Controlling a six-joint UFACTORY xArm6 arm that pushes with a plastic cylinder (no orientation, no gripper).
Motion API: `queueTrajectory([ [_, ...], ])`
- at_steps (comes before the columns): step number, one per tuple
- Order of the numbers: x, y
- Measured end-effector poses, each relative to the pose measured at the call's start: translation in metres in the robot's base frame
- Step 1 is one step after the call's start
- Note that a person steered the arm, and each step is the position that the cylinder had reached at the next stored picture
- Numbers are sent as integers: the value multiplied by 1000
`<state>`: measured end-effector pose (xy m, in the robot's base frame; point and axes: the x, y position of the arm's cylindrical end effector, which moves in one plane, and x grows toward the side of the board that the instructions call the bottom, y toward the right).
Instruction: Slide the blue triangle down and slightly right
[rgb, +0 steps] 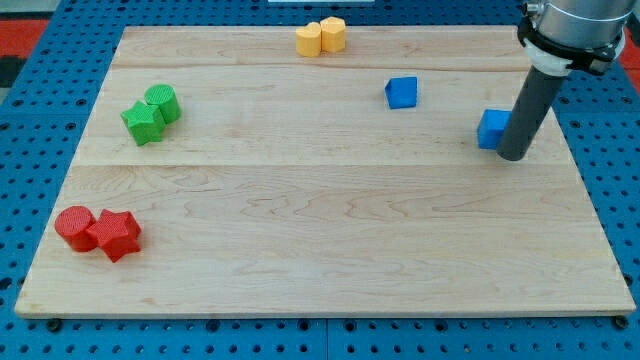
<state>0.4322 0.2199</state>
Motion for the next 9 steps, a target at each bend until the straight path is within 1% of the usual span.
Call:
queueTrajectory([
  [3, 1, 35],
  [5, 3, -103],
  [6, -54, -111],
  [7, -89, -173],
  [8, -126, -187],
  [9, -134, -127],
])
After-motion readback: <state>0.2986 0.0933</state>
